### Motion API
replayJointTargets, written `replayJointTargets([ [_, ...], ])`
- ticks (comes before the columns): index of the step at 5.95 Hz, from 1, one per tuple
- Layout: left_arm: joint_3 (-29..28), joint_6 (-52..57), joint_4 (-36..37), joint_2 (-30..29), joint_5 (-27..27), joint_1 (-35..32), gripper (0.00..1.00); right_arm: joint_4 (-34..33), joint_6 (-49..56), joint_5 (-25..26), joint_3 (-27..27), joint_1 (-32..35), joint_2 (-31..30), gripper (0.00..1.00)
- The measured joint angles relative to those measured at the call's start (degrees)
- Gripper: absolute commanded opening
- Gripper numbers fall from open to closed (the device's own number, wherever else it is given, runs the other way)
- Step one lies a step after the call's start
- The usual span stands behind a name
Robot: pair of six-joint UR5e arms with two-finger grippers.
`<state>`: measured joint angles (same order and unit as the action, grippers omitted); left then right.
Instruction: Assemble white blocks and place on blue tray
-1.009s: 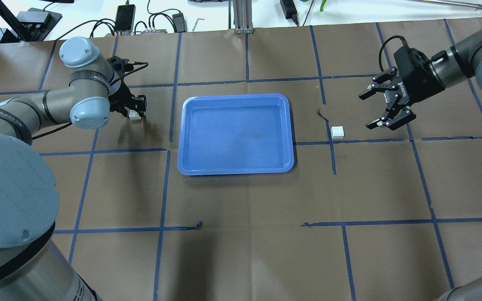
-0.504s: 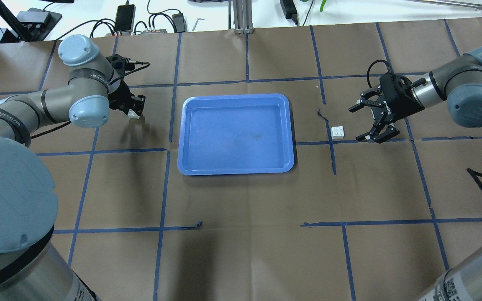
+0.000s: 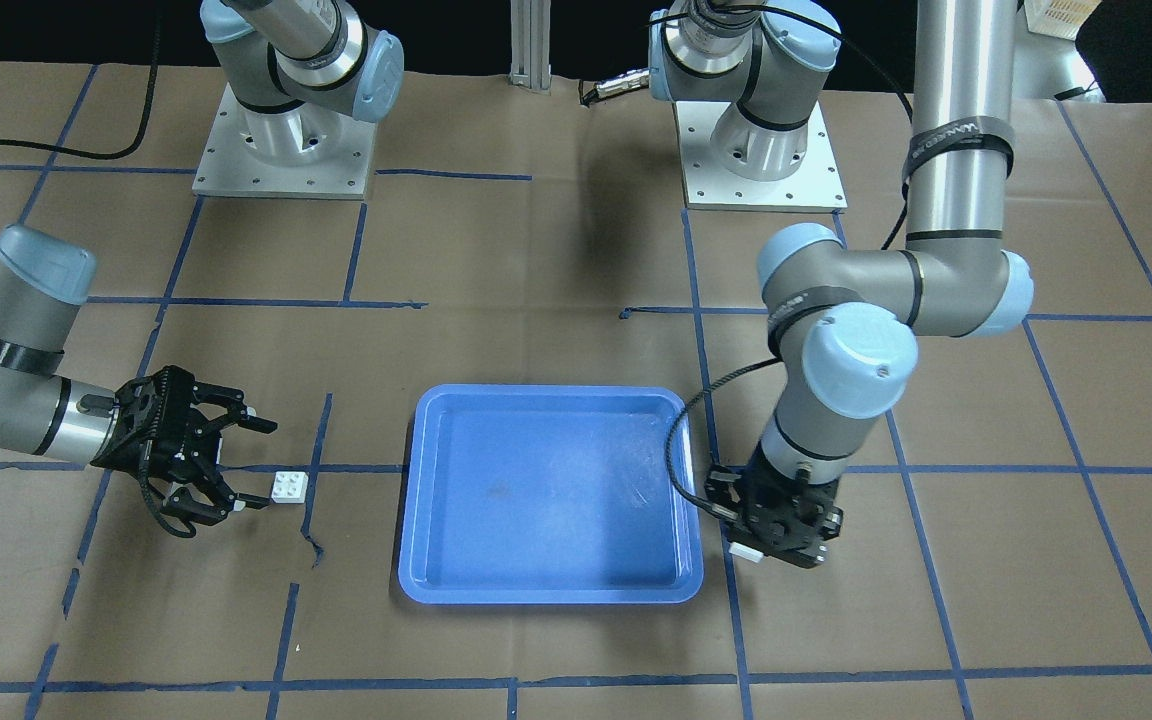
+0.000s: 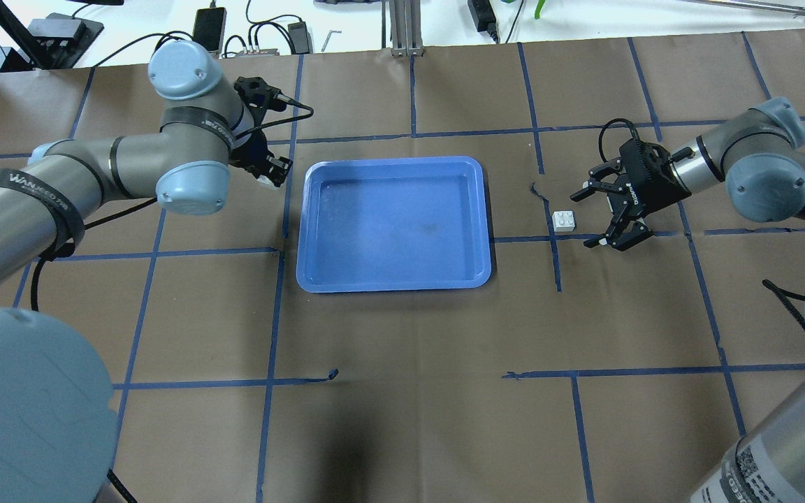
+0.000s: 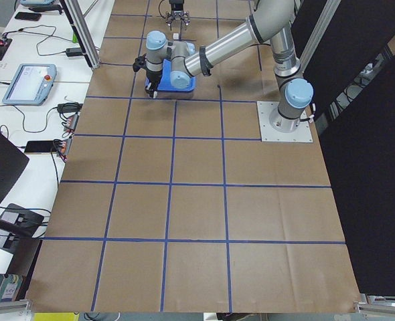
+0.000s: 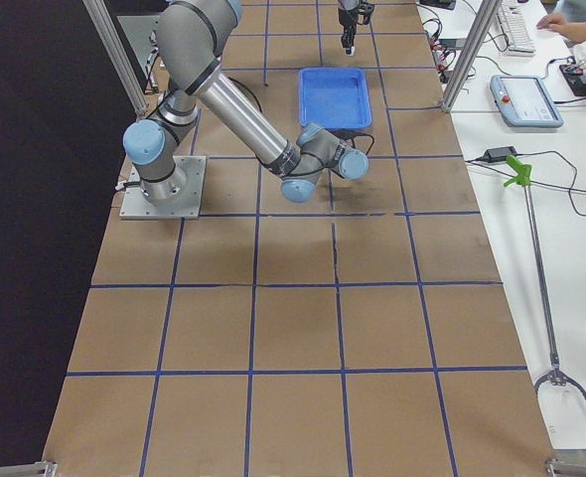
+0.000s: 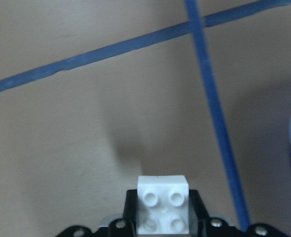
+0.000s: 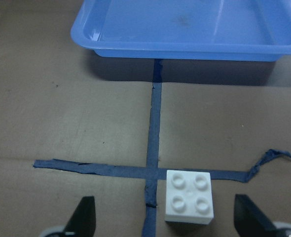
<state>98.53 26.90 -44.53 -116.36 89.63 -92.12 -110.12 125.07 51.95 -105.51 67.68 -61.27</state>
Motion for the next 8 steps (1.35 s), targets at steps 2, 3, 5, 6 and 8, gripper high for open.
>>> replayJointTargets([
  [2,0.25,13.08,-0.07,0.12,-0.02,-8.97,0.06,-0.73,-0.09,-0.04,0.04,0.62,0.69,0.92],
  [3,0.7,20.75,-0.1,-0.09,-0.03,-12.41,0.06,-1.78,-0.17,-0.1,0.04,0.67,0.9,0.76],
  [5,2.49,34.01,0.12,-0.39,-0.24,-15.12,0.06,-4.14,-0.19,-0.13,0.04,0.7,1.5,0.44],
  [6,2.72,36.21,0.26,-1.12,-0.36,-15.34,0.06,-4.91,-0.21,-0.05,0.04,0.7,1.59,0.36],
  [8,2.77,37.11,0.41,-2.66,-2.79,-15.44,0.09,-5.22,-0.32,-0.01,0.08,0.7,1.57,0.31],
])
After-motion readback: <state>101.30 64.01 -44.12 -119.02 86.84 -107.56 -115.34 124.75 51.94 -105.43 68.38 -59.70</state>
